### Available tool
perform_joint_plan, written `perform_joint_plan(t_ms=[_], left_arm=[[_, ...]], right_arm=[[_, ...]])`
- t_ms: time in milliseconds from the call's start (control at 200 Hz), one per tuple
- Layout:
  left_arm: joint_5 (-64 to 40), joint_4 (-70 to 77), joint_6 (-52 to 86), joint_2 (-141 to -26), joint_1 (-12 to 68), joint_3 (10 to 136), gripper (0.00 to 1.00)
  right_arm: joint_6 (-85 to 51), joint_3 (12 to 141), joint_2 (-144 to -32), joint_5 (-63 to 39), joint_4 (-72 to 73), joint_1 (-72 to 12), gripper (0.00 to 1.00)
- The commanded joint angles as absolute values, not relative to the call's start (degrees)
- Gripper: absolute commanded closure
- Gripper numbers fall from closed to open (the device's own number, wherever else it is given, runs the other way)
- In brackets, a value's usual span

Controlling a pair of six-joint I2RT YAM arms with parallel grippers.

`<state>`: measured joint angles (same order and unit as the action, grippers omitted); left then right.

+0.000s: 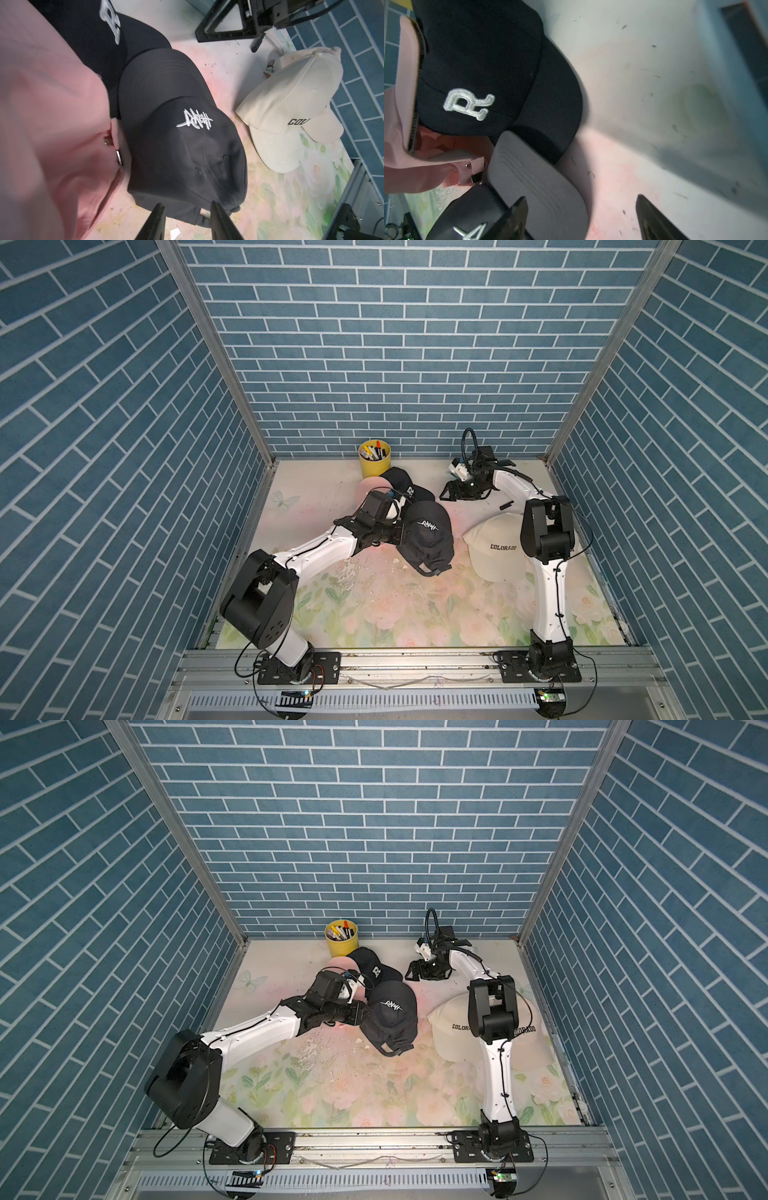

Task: Open the adjustable buckle of the baseball cap
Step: Move the baseball cap to the center of the board.

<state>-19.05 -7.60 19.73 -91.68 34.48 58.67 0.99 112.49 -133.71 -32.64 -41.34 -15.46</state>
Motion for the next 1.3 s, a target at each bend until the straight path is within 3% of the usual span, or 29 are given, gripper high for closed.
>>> perform_joint_plan(t_ms=[0,400,605,795,880,1225,1290], left_arm=[[-22.4,-4.8,18.9,-93.2,35.0,58.7,0.61],[-23.9,-4.1,17.9,-96.1,35.2,59.4,0.61],[-23.8,-2.2,17.9,-96.1,35.2,58.4,0.61],[-24.0,-0.3,18.1,-96.9,35.2,57.8,0.61],[-24.3,0.6,18.2,-97.2,35.3,57.2,0.61],[-22.8,3.6,19.4,-96.3,35.2,54.3,0.62],[-21.6,3.7,19.2,-95.1,35.2,54.1,0.62]], right_arm=[[7.4,116.5,-137.5,-38.3,-47.0,-16.5,0.21],[7.9,116.0,-140.6,-41.4,-48.9,-17.8,0.24],[8.1,110.7,-137.5,-49.5,-46.9,-17.9,0.41],[8.2,106.4,-135.3,-54.4,-45.9,-18.0,0.69],[7.7,104.5,-133.9,-56.1,-45.2,-18.0,0.71],[3.2,97.3,-128.9,-60.9,-40.4,-17.9,1.00],[2.4,96.3,-127.9,-61.1,-39.9,-17.9,1.00]])
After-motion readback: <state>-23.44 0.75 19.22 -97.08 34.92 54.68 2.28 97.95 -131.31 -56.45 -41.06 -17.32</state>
